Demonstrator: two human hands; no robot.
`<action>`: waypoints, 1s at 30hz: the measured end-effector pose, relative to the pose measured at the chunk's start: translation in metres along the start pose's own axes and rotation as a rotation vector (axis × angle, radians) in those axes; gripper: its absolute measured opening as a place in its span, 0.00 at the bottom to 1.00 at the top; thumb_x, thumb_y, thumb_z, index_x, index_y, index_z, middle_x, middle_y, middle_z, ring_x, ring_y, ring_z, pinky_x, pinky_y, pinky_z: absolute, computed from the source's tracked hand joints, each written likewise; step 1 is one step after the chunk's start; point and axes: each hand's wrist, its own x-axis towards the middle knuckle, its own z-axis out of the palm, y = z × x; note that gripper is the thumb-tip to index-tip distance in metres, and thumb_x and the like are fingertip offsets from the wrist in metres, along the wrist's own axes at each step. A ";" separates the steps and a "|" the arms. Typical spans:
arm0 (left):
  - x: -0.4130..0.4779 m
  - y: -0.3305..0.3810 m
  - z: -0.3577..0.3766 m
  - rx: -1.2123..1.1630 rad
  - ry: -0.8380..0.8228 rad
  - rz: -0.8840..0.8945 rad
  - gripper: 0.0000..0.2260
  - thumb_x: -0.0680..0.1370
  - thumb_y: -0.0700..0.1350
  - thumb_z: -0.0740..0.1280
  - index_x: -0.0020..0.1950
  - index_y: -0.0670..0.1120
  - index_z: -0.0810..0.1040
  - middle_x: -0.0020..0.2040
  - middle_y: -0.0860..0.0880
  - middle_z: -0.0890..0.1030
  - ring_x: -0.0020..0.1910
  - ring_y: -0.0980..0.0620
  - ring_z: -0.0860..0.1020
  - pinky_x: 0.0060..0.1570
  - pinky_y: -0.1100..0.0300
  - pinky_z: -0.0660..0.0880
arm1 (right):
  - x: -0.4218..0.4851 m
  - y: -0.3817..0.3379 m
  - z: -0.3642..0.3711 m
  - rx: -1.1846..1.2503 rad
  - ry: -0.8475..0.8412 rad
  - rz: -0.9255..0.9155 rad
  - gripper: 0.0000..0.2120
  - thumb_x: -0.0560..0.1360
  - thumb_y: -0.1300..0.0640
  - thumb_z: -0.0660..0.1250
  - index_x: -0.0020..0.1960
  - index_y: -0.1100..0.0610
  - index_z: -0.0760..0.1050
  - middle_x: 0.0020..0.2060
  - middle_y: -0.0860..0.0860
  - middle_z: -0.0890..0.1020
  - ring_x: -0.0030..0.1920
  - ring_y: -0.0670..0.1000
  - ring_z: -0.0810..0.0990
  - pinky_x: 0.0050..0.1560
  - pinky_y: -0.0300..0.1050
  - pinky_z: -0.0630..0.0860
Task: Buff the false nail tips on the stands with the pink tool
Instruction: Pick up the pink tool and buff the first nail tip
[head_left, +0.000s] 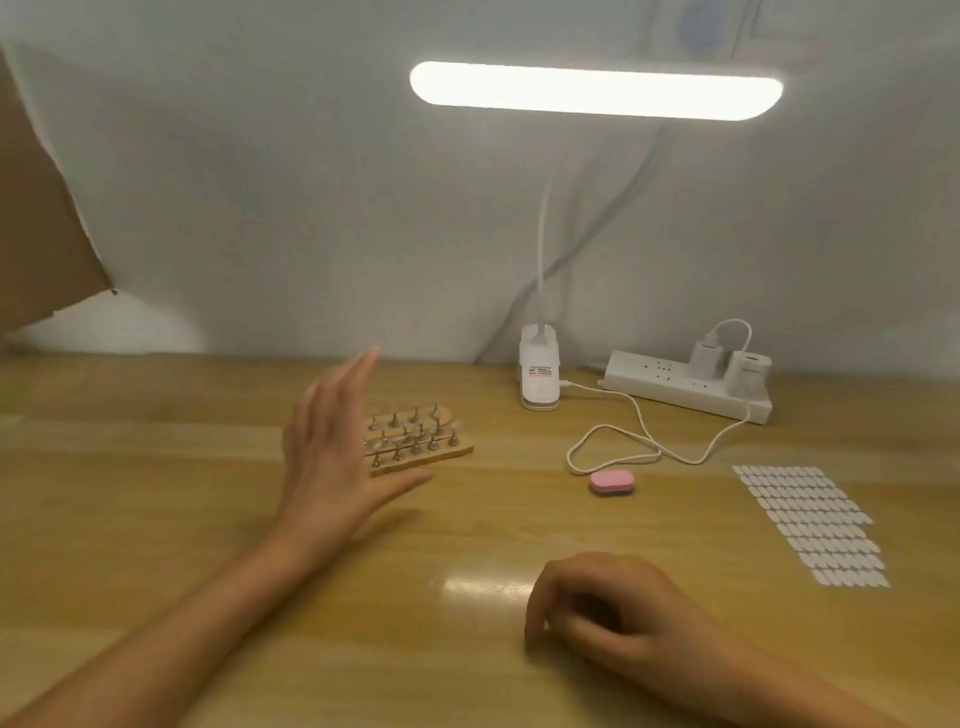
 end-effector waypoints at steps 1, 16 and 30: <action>0.005 -0.012 -0.002 0.037 -0.052 -0.086 0.59 0.61 0.63 0.80 0.82 0.54 0.47 0.80 0.48 0.59 0.77 0.45 0.58 0.74 0.47 0.58 | 0.000 0.003 0.001 0.007 0.010 -0.007 0.11 0.77 0.62 0.64 0.47 0.46 0.81 0.38 0.48 0.79 0.39 0.48 0.75 0.41 0.38 0.68; 0.037 -0.057 0.013 -0.236 -0.571 -0.243 0.59 0.57 0.66 0.78 0.81 0.65 0.48 0.68 0.63 0.75 0.69 0.60 0.70 0.74 0.54 0.62 | 0.001 0.005 0.001 -0.001 0.014 0.014 0.11 0.76 0.60 0.64 0.48 0.45 0.80 0.37 0.49 0.79 0.38 0.49 0.74 0.39 0.39 0.67; 0.058 -0.045 0.027 -0.306 -0.775 -0.123 0.49 0.58 0.72 0.76 0.69 0.82 0.46 0.62 0.82 0.69 0.73 0.64 0.62 0.77 0.52 0.56 | 0.005 0.007 0.000 0.003 0.036 0.000 0.12 0.76 0.57 0.62 0.53 0.44 0.80 0.43 0.43 0.78 0.44 0.48 0.77 0.44 0.38 0.71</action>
